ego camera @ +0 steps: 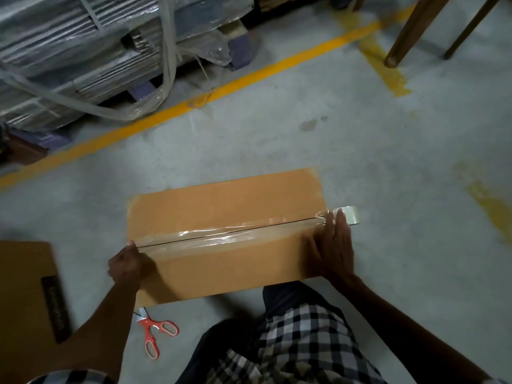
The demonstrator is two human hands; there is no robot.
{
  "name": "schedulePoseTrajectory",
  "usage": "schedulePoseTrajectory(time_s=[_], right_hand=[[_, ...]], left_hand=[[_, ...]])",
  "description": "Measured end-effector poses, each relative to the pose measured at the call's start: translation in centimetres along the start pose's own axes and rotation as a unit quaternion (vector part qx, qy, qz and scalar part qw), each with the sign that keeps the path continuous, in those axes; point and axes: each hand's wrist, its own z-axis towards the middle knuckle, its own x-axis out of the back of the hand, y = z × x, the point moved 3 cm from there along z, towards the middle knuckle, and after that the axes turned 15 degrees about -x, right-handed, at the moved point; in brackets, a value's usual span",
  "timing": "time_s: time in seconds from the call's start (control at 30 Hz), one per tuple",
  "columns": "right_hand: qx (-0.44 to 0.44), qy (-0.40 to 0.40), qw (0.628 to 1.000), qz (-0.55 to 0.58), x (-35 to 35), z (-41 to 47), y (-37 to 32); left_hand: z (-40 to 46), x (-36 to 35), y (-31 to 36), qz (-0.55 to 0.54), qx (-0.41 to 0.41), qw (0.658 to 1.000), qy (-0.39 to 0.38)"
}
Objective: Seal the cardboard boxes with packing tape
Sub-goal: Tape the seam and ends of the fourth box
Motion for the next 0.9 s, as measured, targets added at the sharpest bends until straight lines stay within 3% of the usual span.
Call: schedulePoseTrajectory(time_s=[0.13,0.3,0.37,0.43,0.5,0.57,0.6,0.67,0.73,0.83,0.9], right_hand=[[-0.127,-0.054,0.985,0.101,-0.7,-0.7,-2.7],[-0.201,-0.124,0.959,0.155,-0.7,-1.0,-6.8],[-0.22,-0.158,0.945,0.181,-0.6,-1.2,-8.7],[-0.215,-0.203,0.931,0.215,-0.6,-1.7,-11.2],[-0.192,-0.261,0.915,0.241,-0.5,-2.1,-13.8],[-0.17,-0.312,0.914,0.196,-0.1,-1.3,-15.4],[-0.15,-0.305,0.932,0.122,0.6,-0.5,-15.9],[-0.106,-0.214,0.971,-0.005,1.9,2.4,-15.7],[-0.082,-0.147,0.985,-0.028,2.5,5.1,-15.0],[-0.108,-0.207,0.97,0.064,1.5,6.9,-14.2],[-0.111,-0.257,0.959,0.044,0.4,7.1,-14.5]], left_hand=[[0.6,-0.1,1.8,-0.027,0.011,0.999,0.015],[3.2,-0.7,10.5,0.047,-0.135,0.988,-0.064],[3.2,-1.6,12.4,0.086,-0.16,0.982,-0.052],[0.8,-2.9,12.1,0.082,-0.147,0.985,0.023],[-4.1,-4.0,11.1,0.037,-0.096,0.994,0.028],[-8.5,-4.9,9.9,-0.059,-0.032,0.997,0.023],[-10.5,-5.7,9.3,-0.106,-0.018,0.994,0.01],[-14.2,-7.5,8.5,-0.179,-0.04,0.983,-0.027],[-17.7,-9.0,8.1,-0.223,-0.077,0.97,-0.058],[-20.1,-10.1,8.2,-0.247,-0.084,0.96,-0.099],[-20.2,-10.1,8.5,-0.242,-0.096,0.959,-0.112]])
